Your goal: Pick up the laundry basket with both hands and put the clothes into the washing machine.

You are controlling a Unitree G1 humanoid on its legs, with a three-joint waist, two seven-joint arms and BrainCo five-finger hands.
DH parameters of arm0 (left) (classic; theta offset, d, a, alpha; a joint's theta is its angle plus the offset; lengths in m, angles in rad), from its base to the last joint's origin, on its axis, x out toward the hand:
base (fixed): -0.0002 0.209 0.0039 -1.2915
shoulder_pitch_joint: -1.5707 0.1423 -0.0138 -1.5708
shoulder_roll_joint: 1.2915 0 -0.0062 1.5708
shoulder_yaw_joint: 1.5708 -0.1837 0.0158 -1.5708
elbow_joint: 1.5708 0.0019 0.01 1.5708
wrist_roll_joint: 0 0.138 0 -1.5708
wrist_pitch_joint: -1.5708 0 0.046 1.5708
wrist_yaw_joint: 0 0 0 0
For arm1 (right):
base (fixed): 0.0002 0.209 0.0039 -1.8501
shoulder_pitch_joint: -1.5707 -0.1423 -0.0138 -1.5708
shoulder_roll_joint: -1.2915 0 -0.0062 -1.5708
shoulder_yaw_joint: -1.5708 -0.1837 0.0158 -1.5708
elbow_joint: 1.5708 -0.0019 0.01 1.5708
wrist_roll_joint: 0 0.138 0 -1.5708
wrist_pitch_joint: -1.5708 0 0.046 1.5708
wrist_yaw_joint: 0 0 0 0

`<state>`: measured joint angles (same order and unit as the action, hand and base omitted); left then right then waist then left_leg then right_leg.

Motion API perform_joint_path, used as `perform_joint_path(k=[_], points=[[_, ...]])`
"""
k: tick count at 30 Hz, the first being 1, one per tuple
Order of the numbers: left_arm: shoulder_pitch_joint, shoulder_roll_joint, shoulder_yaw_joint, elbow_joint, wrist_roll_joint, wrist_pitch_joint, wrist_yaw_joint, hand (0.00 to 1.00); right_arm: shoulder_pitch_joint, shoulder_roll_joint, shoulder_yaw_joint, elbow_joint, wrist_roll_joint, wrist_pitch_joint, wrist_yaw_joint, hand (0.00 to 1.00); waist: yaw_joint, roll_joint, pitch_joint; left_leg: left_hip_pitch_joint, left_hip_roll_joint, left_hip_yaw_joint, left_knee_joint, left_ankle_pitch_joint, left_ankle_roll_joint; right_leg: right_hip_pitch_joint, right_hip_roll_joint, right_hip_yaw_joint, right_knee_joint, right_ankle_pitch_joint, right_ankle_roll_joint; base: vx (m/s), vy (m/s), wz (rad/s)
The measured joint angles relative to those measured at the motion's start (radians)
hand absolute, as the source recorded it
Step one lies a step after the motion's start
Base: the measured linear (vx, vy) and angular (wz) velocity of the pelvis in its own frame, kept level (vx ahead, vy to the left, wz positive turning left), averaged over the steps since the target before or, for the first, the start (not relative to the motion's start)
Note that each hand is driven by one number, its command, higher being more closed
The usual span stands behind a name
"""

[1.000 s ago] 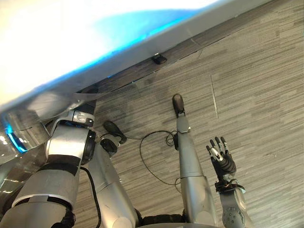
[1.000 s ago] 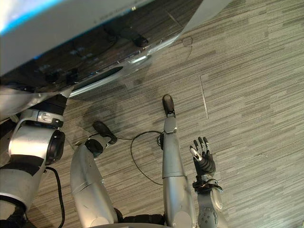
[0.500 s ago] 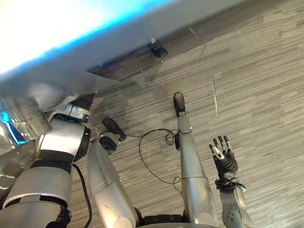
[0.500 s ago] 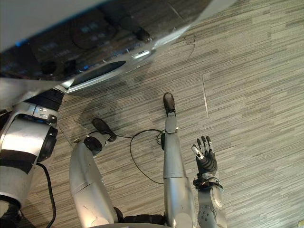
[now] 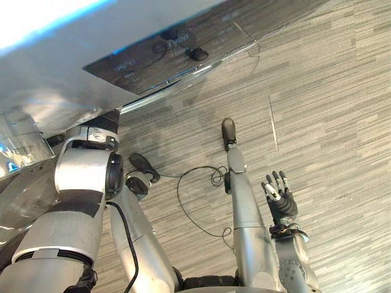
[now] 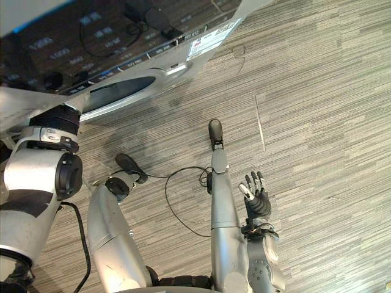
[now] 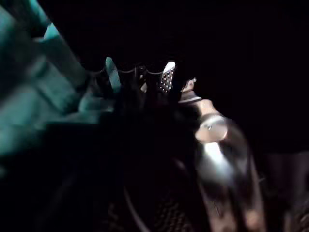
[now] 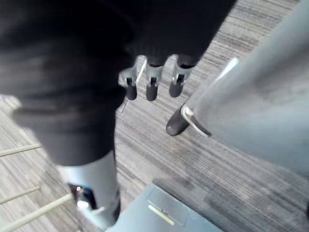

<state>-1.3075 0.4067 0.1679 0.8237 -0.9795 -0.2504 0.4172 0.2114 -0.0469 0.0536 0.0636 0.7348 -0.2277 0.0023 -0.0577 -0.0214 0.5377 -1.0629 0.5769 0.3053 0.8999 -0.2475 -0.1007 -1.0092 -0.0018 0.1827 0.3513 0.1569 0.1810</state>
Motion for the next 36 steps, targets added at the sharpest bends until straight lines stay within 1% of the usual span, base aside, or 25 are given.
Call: perform_joint_path(k=[3,4,5,7,9,10,11,12,13,14,15,16,18,19,21,23,24,25,26,28,29,31,32,34,36], points=[[0.033,-0.002,0.054,-0.012,-0.012,-0.005,0.0,0.0,0.015,0.0,0.0,-0.012,-0.001,0.0,0.0,0.0,-0.014,0.0,0.0,0.017,-0.002,0.0,-0.011,0.006,-0.004,0.01,-0.001,-0.003,0.009,-0.004,0.004,0.01,0.001,0.06],[0.081,-0.009,0.082,-0.056,-0.005,-0.012,0.0,0.0,0.024,0.0,0.0,-0.011,-0.001,0.0,0.0,0.0,-0.016,0.0,0.0,0.037,-0.002,-0.001,-0.021,0.01,-0.011,0.022,0.0,-0.004,0.013,-0.009,0.002,0.0,0.0,0.0],[0.104,-0.011,0.084,-0.074,0.004,-0.012,-0.001,0.0,0.028,0.0,0.0,-0.011,-0.001,0.001,0.0,0.0,-0.017,0.0,0.0,0.047,-0.002,-0.001,-0.028,0.014,-0.014,0.029,0.0,-0.007,0.013,-0.011,-0.001,0.02,0.001,0.04],[0.219,-0.034,0.086,-0.15,0.022,-0.015,-0.018,0.0,0.032,-0.001,-0.001,-0.008,-0.001,0.007,0.001,0.0,-0.015,0.002,-0.001,0.105,-0.008,-0.003,-0.076,0.034,-0.028,0.075,0.001,-0.024,0.014,-0.026,-0.005,0.04,-0.023,0.2],[0.302,-0.048,0.083,-0.186,0.05,-0.013,-0.034,0.0,0.032,-0.001,0.0,-0.003,-0.002,0.01,0.002,0.0,-0.015,0.002,-0.001,0.153,-0.021,-0.003,-0.111,0.048,-0.035,0.112,-0.004,-0.033,0.015,-0.041,-0.011,0.04,-0.029,0.33],[0.422,-0.068,0.077,-0.245,0.082,-0.013,-0.05,0.0,0.032,-0.001,-0.001,0.008,-0.004,0.01,0.003,0.0,-0.013,0.002,-0.004,0.214,-0.035,-0.003,-0.154,0.06,-0.041,0.161,-0.011,-0.047,0.017,-0.058,-0.021,0.06,-0.027,0.37],[0.466,-0.078,0.073,-0.255,0.107,-0.01,-0.052,0.0,0.032,-0.002,-0.001,0.012,-0.005,0.01,0.002,0.0,-0.012,0.003,-0.008,0.235,-0.039,-0.002,-0.17,0.064,-0.044,0.176,-0.014,-0.051,0.019,-0.066,-0.022,0.09,-0.029,0.44],[0.558,-0.112,0.071,-0.297,0.143,-0.008,-0.061,0.0,0.032,-0.001,-0.007,0.02,-0.014,0.01,0.002,0.0,-0.009,0.003,-0.013,0.275,-0.055,0.0,-0.2,0.073,-0.05,0.201,-0.018,-0.058,0.032,-0.086,-0.026,0.09,-0.024,0.34],[0.609,-0.134,0.067,-0.322,0.163,-0.008,-0.068,0.0,0.031,-0.003,-0.011,0.027,-0.02,0.01,0.002,0.0,-0.005,0.004,-0.014,0.299,-0.064,0.002,-0.216,0.081,-0.051,0.217,-0.023,-0.062,0.04,-0.098,-0.027,0.11,-0.021,0.46],[0.732,-0.184,0.029,-0.373,0.203,-0.007,-0.079,0.0,0.032,-0.003,-0.018,0.051,-0.031,0.012,0.002,0.0,0.005,0.006,-0.033,0.347,-0.081,0.005,-0.25,0.091,-0.056,0.249,-0.036,-0.072,0.056,-0.123,-0.03,0.09,-0.012,0.35],[0.782,-0.202,0.013,-0.385,0.219,-0.003,-0.088,0.0,0.032,-0.003,-0.018,0.067,-0.035,0.013,0.002,0.0,0.011,0.006,-0.061,0.352,-0.088,0.005,-0.26,0.092,-0.057,0.249,-0.04,-0.073,0.062,-0.134,-0.03,0.17,0.013,0.38],[0.874,-0.239,-0.019,-0.405,0.253,0.0,-0.096,0.0,0.031,-0.004,-0.023,0.09,-0.038,0.016,0.001,0.0,0.024,0.011,-0.104,0.372,-0.099,0.007,-0.28,0.095,-0.058,0.259,-0.049,-0.079,0.075,-0.154,-0.031,0.17,0.022,0.31],[1.031,-0.314,-0.064,-0.427,0.341,0.005,-0.134,0.0,0.031,-0.009,-0.029,0.11,-0.044,0.018,0.0,0.0,0.041,0.027,-0.132,0.455,-0.129,0.009,-0.322,0.102,-0.055,0.328,-0.075,-0.094,0.086,-0.185,-0.03,0.19,0.034,0.41],[1.072,-0.334,-0.074,-0.422,0.379,0.007,-0.141,0.0,0.031,-0.009,-0.029,0.12,-0.046,0.02,0.0,0.0,0.046,0.03,-0.147,0.478,-0.135,0.013,-0.34,0.102,-0.055,0.347,-0.08,-0.095,0.084,-0.192,-0.027,0.18,0.035,0.33],[1.217,-0.397,-0.094,-0.381,0.456,0.014,-0.182,0.0,0.031,-0.011,-0.026,0.151,-0.051,0.021,0.001,0.0,0.068,0.034,-0.202,0.569,-0.171,0.033,-0.411,0.118,-0.057,0.414,-0.107,-0.101,0.071,-0.213,-0.024,0.16,0.021,0.27],[1.277,-0.414,-0.113,-0.33,0.494,0.028,-0.202,0.0,0.031,-0.013,-0.027,0.171,-0.064,0.025,0.001,0.0,0.076,0.038,-0.236,0.616,-0.194,0.041,-0.459,0.133,-0.054,0.451,-0.123,-0.109,0.053,-0.22,-0.021,0.13,-0.001,0.27],[1.313,-0.414,-0.121,-0.264,0.556,0.038,-0.217,0.0,0.03,-0.012,-0.031,0.193,-0.079,0.03,0.002,0.0,0.076,0.042,-0.255,0.652,-0.213,0.041,-0.503,0.149,-0.052,0.484,-0.137,-0.12,0.034,-0.221,-0.019,0.09,-0.006,0.32],[1.329,-0.412,-0.12,-0.178,0.613,0.048,-0.229,0.0,0.028,-0.011,-0.038,0.234,-0.08,0.037,0.003,0.0,0.075,0.042,-0.276,0.683,-0.231,0.041,-0.538,0.161,-0.057,0.509,-0.148,-0.126,0.019,-0.221,-0.019,0.08,0.0,0.29],[1.329,-0.412,-0.118,-0.122,0.645,0.057,-0.241,0.0,0.022,-0.011,-0.043,0.266,-0.083,0.039,0.002,0.0,0.074,0.042,-0.288,0.698,-0.241,0.039,-0.557,0.171,-0.061,0.522,-0.154,-0.128,0.009,-0.221,-0.019,0.09,0.017,0.22],[1.323,-0.409,-0.114,0.072,0.733,0.104,-0.274,0.0,-0.022,-0.014,-0.079,0.434,-0.111,0.049,0.0,0.0,0.067,0.047,-0.317,0.756,-0.267,0.035,-0.608,0.183,-0.059,0.584,-0.172,-0.138,-0.03,-0.218,-0.015,0.06,0.026,0.19],[1.312,-0.405,-0.109,0.093,0.766,0.113,-0.283,0.0,-0.03,-0.015,-0.093,0.469,-0.118,0.054,-0.001,0.0,0.063,0.049,-0.319,0.77,-0.274,0.028,-0.617,0.187,-0.06,0.604,-0.176,-0.145,-0.042,-0.216,-0.011,0.04,0.036,0.15],[1.294,-0.379,-0.074,0.178,0.892,0.158,-0.31,0.0,-0.061,-0.022,-0.11,0.582,-0.143,0.083,-0.001,0.0,0.051,0.047,-0.332,0.834,-0.284,0.032,-0.644,0.187,-0.061,0.681,-0.183,-0.15,-0.094,-0.201,-0.005,0.04,0.057,0.06],[1.296,-0.373,-0.064,0.193,0.91,0.164,-0.31,0.0,-0.06,-0.02,-0.114,0.597,-0.15,0.085,-0.001,0.0,0.046,0.046,-0.342,0.843,-0.286,0.032,-0.649,0.187,-0.061,0.694,-0.184,-0.151,-0.107,-0.196,-0.005,0.05,0.053,-0.03],[1.299,-0.351,-0.037,0.242,0.916,0.196,-0.306,0.0,-0.061,-0.019,-0.118,0.669,-0.168,0.093,0.002,0.0,0.043,0.037,-0.367,0.908,-0.295,0.045,-0.676,0.186,-0.062,0.758,-0.187,-0.149,-0.15,-0.184,0.0,0.07,0.038,-0.08],[1.314,-0.345,-0.037,0.251,0.936,0.2,-0.306,0.0,-0.065,-0.021,-0.14,0.755,-0.192,0.102,0.003,0.0,0.043,0.033,-0.383,0.95,-0.3,0.044,-0.689,0.186,-0.062,0.801,-0.191,-0.151,-0.165,-0.184,0.0,0.06,0.028,-0.01]])
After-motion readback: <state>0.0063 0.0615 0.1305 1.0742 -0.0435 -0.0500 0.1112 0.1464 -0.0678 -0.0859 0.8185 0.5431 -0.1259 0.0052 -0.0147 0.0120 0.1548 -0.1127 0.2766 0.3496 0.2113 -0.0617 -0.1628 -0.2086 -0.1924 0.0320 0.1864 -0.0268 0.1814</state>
